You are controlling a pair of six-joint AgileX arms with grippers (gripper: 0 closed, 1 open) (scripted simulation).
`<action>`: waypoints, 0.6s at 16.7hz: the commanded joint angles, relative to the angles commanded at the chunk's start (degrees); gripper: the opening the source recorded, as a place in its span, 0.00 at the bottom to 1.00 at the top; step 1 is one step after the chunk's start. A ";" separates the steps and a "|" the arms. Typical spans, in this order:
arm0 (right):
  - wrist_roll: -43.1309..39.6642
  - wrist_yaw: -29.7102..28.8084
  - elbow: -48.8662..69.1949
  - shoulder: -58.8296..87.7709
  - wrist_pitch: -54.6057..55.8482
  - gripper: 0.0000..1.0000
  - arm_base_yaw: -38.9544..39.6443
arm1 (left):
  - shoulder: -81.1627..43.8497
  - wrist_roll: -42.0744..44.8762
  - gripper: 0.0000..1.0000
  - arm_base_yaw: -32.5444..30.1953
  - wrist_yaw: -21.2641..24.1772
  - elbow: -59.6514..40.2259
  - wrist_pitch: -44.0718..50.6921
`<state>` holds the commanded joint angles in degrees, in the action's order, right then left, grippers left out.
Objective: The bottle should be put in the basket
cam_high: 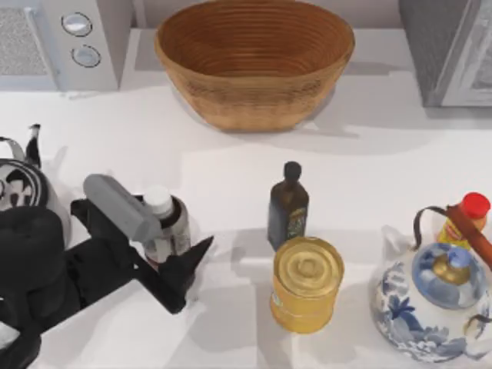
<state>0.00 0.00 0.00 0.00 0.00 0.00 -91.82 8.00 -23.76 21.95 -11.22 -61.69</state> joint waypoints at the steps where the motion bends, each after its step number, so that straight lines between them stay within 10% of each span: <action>1: 0.00 0.00 0.00 0.00 0.00 1.00 0.00 | 0.00 0.00 0.62 0.00 0.00 0.00 0.00; 10: 0.00 0.00 0.00 0.00 0.00 1.00 0.00 | 0.00 0.00 0.00 0.00 0.00 0.00 0.00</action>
<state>0.00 0.00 0.00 0.00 0.00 0.00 -91.82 8.00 -23.76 21.95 -11.22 -61.69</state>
